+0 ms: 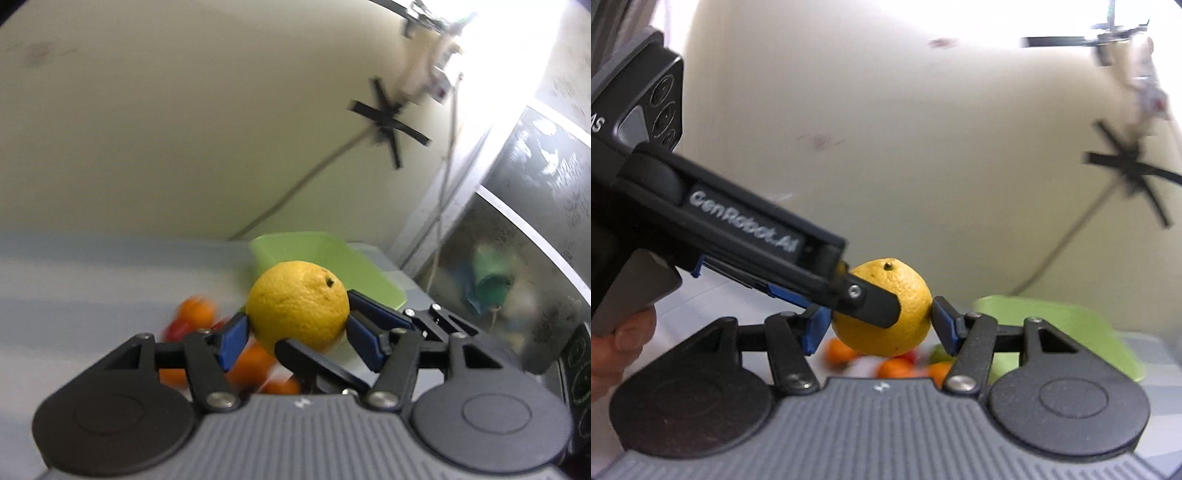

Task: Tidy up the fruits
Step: 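Clamp the yellow grapefruit between both grippers and lift it over the basin, then lower the grapefruit into the green basin and open both grippers, then grasp a tangerine with the left gripper while the right gripper grasps a red tomato, then carry the tangerine and red tomato in both grippers over the green basin, then open both grippers to drop the tangerine and red tomato into the basin, then grasp a green tomato with the right gripper while the left gripper reaches a dark tomato, then close the left gripper on the dark purple tomato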

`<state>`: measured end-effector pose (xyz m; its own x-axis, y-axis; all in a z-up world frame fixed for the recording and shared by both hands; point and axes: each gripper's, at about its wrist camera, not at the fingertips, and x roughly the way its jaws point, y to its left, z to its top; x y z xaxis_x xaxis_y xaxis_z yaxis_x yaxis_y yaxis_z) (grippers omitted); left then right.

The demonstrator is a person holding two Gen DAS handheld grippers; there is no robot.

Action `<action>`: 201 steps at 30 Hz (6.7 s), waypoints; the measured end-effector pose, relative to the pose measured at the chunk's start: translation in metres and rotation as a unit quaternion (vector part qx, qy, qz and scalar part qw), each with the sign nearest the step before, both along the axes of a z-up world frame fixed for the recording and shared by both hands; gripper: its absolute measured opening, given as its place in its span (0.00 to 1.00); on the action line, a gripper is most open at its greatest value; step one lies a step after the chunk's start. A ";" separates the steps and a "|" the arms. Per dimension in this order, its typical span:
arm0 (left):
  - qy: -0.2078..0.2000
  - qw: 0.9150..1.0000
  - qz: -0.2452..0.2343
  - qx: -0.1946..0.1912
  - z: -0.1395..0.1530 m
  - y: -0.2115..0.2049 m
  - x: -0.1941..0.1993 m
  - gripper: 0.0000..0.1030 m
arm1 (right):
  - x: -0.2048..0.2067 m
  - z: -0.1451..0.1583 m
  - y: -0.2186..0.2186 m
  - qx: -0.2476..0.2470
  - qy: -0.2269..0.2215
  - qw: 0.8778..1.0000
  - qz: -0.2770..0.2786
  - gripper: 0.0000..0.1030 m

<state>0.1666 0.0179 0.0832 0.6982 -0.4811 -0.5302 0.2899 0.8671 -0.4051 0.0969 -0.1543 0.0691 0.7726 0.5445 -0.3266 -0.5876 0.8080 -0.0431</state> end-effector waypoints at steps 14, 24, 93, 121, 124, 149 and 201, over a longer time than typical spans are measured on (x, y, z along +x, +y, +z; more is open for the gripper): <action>0.052 0.996 -0.067 0.031 -0.053 -0.109 0.101 0.62 | 0.114 -0.034 -0.080 0.019 0.057 0.991 -0.121 0.60; -0.005 0.999 -0.050 -0.013 -0.005 -0.059 0.029 0.74 | 0.077 -0.021 -0.104 0.087 0.036 0.992 -0.087 0.70; -0.042 0.985 -0.049 0.159 -0.078 -0.061 -0.215 0.58 | -0.144 -0.064 -0.075 -0.024 0.128 0.991 -0.005 0.38; -0.055 0.991 -0.068 0.100 -0.019 -0.107 0.003 0.41 | 0.010 -0.015 -0.110 0.017 0.038 0.994 -0.102 0.29; -0.021 0.994 -0.047 0.099 -0.038 -0.114 0.044 0.41 | 0.050 -0.027 -0.118 0.029 0.063 0.989 -0.127 0.29; -0.041 0.997 0.060 0.041 -0.029 0.003 -0.049 0.55 | 0.025 -0.038 -0.119 0.080 0.101 0.988 -0.089 0.38; 0.005 0.996 -0.042 0.079 -0.078 -0.032 -0.205 0.35 | -0.139 -0.064 -0.052 -0.036 0.119 0.991 0.054 0.30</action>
